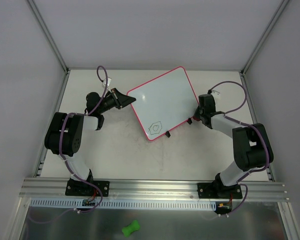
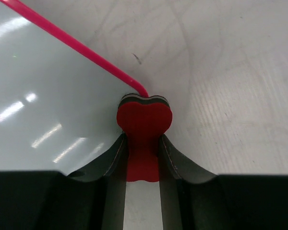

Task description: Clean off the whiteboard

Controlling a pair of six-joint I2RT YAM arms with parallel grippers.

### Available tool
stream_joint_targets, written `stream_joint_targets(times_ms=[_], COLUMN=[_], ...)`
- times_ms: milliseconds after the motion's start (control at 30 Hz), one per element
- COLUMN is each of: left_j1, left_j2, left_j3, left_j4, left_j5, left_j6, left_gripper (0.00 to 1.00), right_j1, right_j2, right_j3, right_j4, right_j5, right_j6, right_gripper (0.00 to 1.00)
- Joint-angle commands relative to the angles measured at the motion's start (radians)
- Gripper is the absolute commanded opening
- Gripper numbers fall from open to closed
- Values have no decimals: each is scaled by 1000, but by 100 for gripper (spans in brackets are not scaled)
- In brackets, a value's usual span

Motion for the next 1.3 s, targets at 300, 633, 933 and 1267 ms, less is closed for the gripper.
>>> stream_joint_targets(times_ms=[300,633,933,1267], left_j1=[-16,-16,-16,-14], left_j2=[-5,0,1,3], left_j3=[-11,-4,0,5], left_j4=[-9,-12,-17,-26], left_j5=[51,51,51,57], left_j6=[99,99,99,76], left_gripper=[0,0,0,0], right_j1=[17,122,247,371], right_j2=[-113,-101,-55,-73], right_j3=[75,127,97,20], right_j4=[-60,10,51,78], right_j5=[42,-348,-322,-189], right_j6=[-131,-375,-470,-504], right_gripper=[0,0,0,0])
